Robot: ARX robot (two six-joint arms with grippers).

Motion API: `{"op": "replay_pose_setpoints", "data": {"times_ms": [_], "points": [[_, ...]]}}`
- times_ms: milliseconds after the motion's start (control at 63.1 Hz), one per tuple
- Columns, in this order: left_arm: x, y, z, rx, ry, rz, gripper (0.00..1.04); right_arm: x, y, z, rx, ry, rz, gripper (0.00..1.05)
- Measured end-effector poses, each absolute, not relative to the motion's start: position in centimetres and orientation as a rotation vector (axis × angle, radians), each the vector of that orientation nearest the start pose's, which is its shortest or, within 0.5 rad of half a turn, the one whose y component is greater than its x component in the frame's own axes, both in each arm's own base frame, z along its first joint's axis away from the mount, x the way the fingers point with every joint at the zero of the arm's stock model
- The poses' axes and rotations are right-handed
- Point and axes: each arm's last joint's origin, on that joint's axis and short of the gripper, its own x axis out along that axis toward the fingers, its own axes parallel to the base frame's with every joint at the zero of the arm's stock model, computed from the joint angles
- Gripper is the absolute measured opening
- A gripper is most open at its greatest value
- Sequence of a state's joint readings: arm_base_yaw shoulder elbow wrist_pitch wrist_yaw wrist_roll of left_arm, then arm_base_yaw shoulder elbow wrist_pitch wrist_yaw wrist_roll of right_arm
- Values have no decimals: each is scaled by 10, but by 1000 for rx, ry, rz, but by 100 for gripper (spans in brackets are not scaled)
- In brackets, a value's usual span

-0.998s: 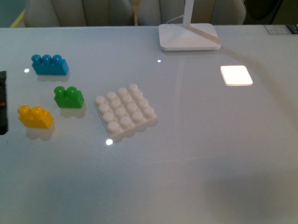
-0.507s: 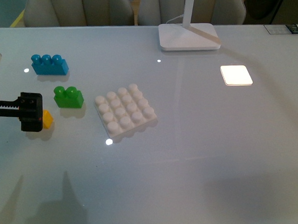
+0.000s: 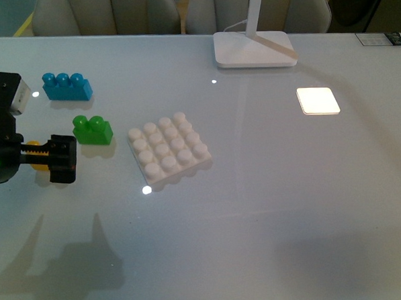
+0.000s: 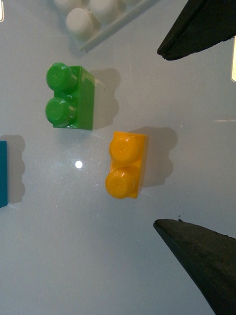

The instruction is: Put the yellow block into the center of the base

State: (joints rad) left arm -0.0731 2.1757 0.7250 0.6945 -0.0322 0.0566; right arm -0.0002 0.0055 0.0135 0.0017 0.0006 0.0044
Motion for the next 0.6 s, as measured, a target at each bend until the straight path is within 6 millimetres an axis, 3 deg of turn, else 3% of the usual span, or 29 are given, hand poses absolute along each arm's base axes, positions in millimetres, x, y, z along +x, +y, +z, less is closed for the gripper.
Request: {"op": "replay_pose_setpoints", "data": {"times_ms": [285, 602], "points": [[345, -33, 3, 76, 772, -72, 97, 97, 0, 168, 4, -10, -1, 96], [361, -17, -5, 39, 778, -24, 97, 97, 0, 168, 4, -10, -1, 96]]}}
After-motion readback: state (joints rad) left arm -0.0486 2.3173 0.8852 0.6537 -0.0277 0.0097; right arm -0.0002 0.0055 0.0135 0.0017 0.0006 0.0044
